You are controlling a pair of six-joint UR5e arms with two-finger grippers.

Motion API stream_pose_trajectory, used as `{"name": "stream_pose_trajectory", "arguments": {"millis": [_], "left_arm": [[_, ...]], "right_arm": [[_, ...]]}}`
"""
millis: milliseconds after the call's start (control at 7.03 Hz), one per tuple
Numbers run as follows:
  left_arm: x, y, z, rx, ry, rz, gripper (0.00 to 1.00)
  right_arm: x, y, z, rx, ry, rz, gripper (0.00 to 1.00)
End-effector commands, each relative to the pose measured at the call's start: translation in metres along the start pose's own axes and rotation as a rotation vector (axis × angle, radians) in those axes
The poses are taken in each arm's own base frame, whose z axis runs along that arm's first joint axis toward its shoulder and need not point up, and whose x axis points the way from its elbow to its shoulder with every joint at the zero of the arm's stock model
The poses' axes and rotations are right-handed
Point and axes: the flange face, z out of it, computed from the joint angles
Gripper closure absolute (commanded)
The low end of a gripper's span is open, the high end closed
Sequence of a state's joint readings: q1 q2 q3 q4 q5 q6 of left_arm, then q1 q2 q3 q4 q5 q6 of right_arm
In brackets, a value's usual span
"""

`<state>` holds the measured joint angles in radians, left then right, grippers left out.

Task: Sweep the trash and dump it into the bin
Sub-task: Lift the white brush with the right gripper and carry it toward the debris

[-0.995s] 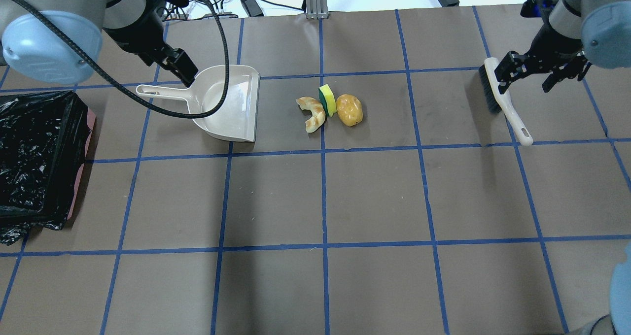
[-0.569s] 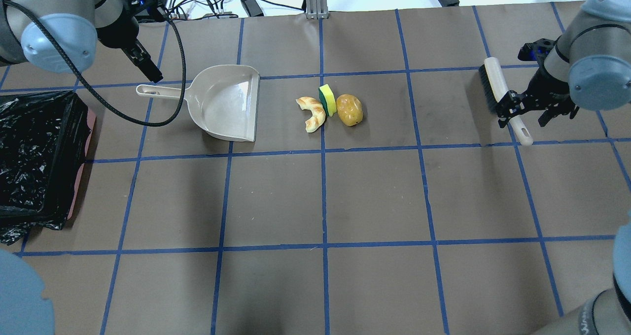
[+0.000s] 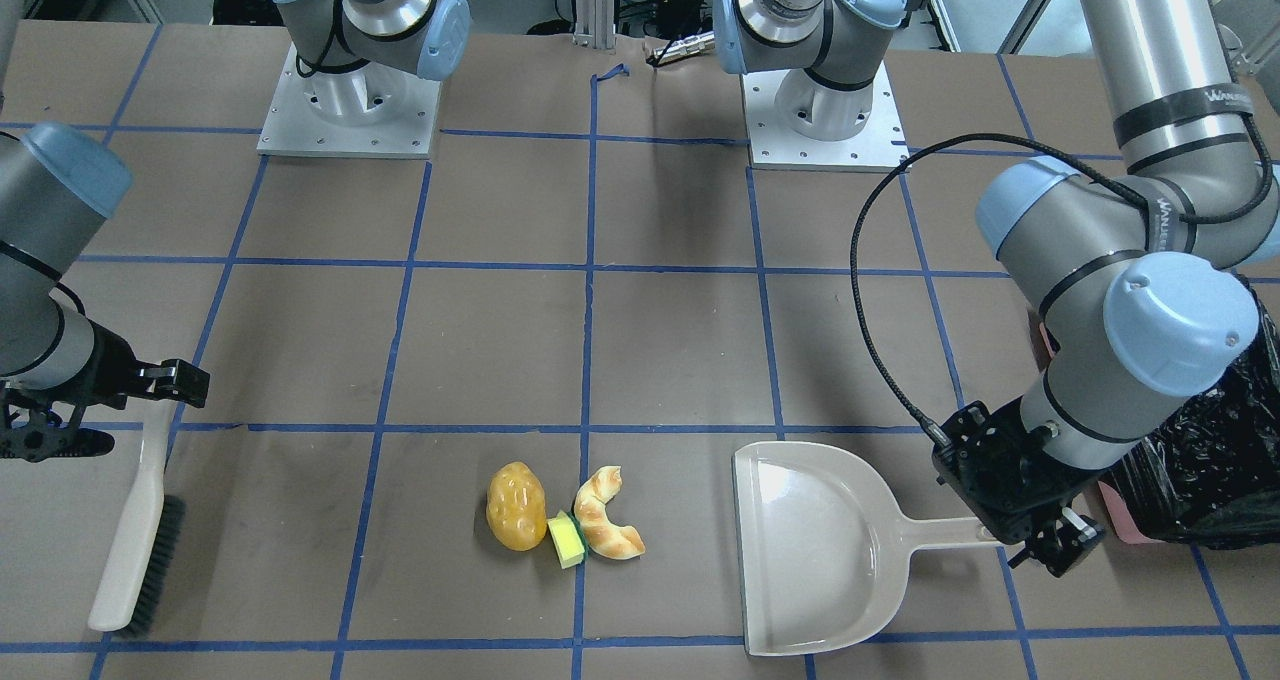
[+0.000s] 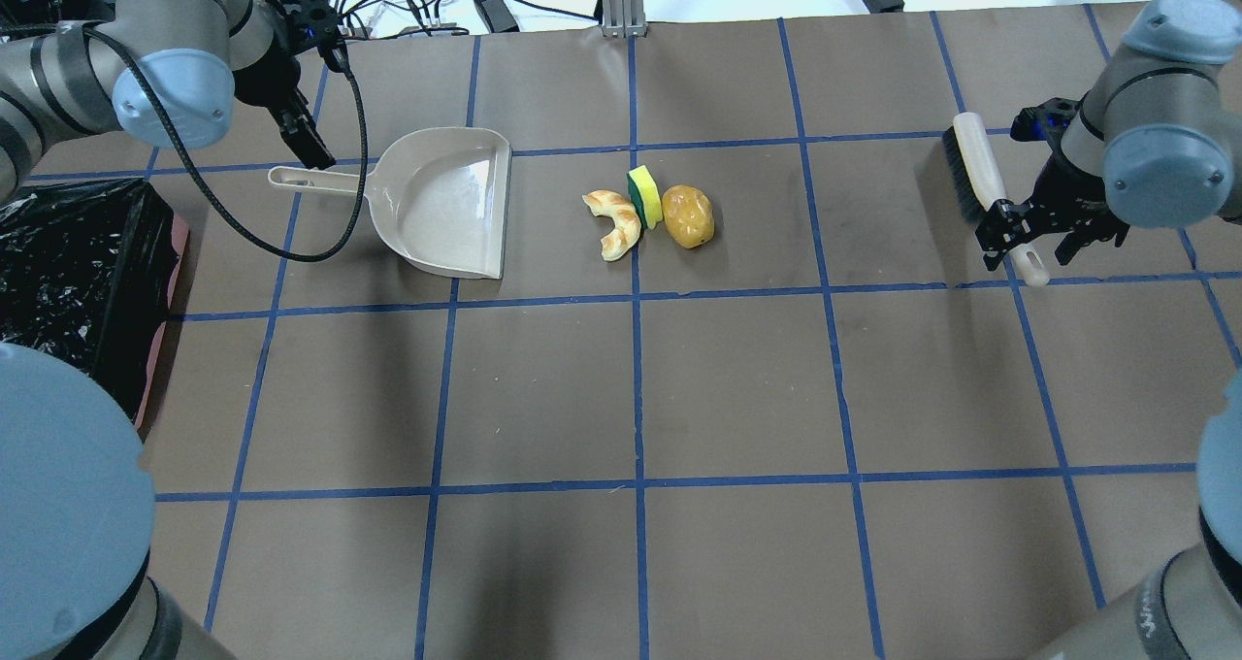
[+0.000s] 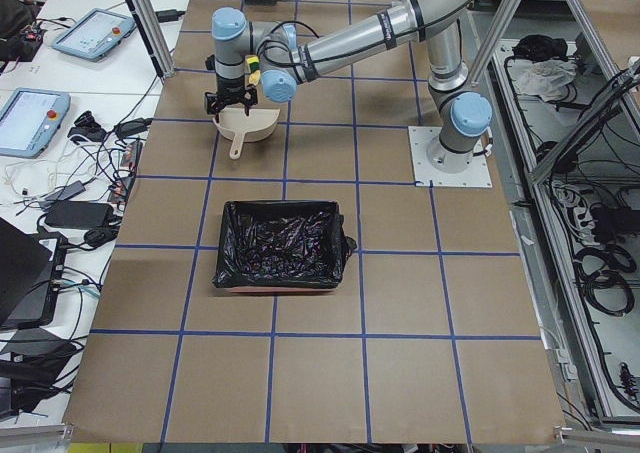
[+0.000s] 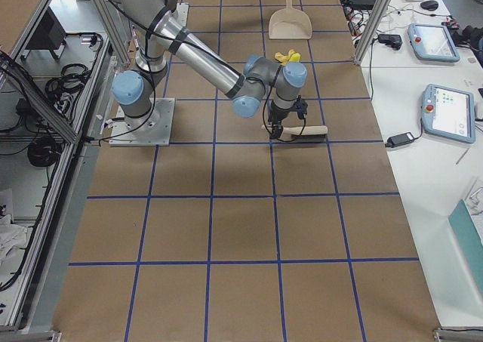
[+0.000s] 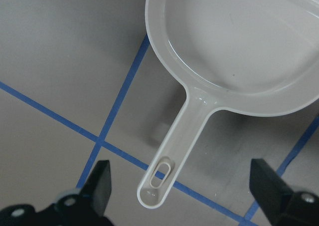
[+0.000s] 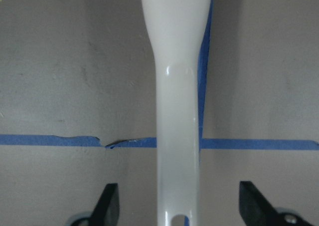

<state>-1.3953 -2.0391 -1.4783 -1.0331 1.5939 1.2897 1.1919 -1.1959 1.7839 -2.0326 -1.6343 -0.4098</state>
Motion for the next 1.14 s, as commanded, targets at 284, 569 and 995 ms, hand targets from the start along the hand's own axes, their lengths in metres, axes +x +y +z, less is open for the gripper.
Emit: {"name": "stream_pose_trajectory", "arguments": {"millis": [284,569,995], "left_arm": [[-0.008,-0.009,0.033,-0.064,0.001,0.319,0.00],[-0.012,-0.002,0.058,-0.084,0.036,0.385,0.00],[-0.011,0.000,0.068,-0.087,0.067,0.390,0.02]], "right_arm": [[0.001,-0.002,-0.004,0.010,0.004,0.001,0.94],[0.002,-0.002,-0.011,0.022,0.011,0.012,0.94],[-0.019,-0.002,-0.042,0.040,0.092,-0.014,0.94]]}}
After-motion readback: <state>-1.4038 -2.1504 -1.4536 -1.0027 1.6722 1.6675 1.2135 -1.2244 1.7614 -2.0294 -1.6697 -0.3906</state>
